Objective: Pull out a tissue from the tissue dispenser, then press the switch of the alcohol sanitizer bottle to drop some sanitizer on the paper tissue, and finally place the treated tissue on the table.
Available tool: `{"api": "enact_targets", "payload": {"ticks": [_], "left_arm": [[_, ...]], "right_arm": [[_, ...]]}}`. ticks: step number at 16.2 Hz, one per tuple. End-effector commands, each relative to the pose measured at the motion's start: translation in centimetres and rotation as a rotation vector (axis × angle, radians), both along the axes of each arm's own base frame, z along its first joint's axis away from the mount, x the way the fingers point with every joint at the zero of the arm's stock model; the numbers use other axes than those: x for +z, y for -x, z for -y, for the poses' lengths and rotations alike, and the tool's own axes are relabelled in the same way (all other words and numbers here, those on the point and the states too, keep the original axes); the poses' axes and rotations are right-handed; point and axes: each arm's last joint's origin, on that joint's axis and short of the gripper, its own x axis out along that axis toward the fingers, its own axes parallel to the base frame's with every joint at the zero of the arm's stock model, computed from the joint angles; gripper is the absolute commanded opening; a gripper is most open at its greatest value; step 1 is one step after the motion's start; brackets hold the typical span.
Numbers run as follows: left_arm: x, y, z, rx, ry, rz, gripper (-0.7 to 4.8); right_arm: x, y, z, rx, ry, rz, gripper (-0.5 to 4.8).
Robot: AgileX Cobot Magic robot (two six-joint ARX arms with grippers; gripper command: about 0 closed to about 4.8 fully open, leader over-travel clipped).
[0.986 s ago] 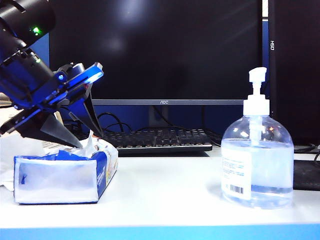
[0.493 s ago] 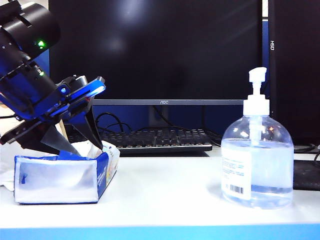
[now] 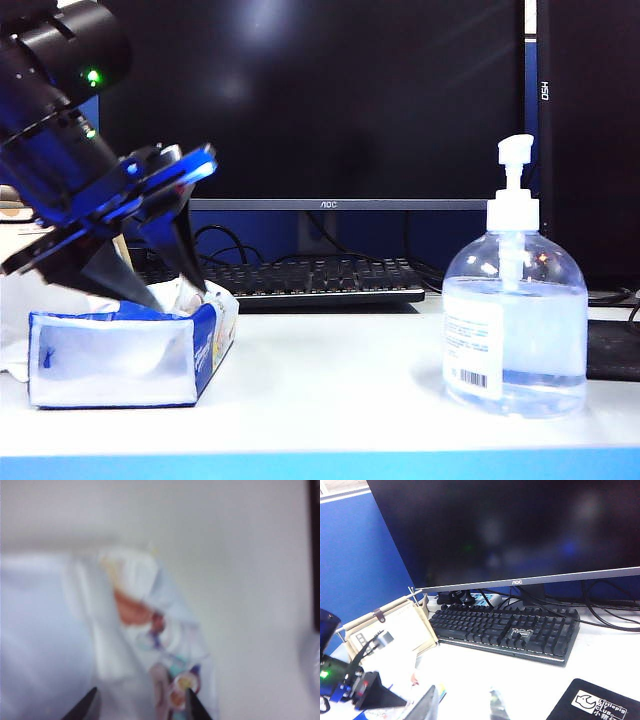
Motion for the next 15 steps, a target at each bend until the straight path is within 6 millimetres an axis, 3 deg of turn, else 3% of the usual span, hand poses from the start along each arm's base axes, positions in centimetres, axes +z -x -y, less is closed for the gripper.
{"api": "enact_targets", "payload": {"ticks": [1,6,9,11,15], "left_arm": [[0.0,0.0,0.0,-0.011,-0.021,0.011,2.24],[-1.9,-0.8,0.4,-0.017,-0.041,-0.034,2.19],[-1.9,-1.0,0.5,-0.035,-0.054,-0.018,0.67],[-1.8,-1.0,0.5,-0.046,-0.059,-0.008,-0.06],[-0.3,-1.7,1.1,-0.119,-0.003,0.001,-0.06]], "right_arm": [[0.3,0.1,0.0,-0.002,0.001,0.017,1.27],[0.3,0.1,0.0,-0.002,0.001,0.017,1.27],[0.3,0.1,0.0,-0.002,0.001,0.017,1.27],[0.3,0.1,0.0,-0.002,0.001,0.017,1.27],[0.3,0.0,0.0,-0.009,0.004,0.019,1.27]]}}
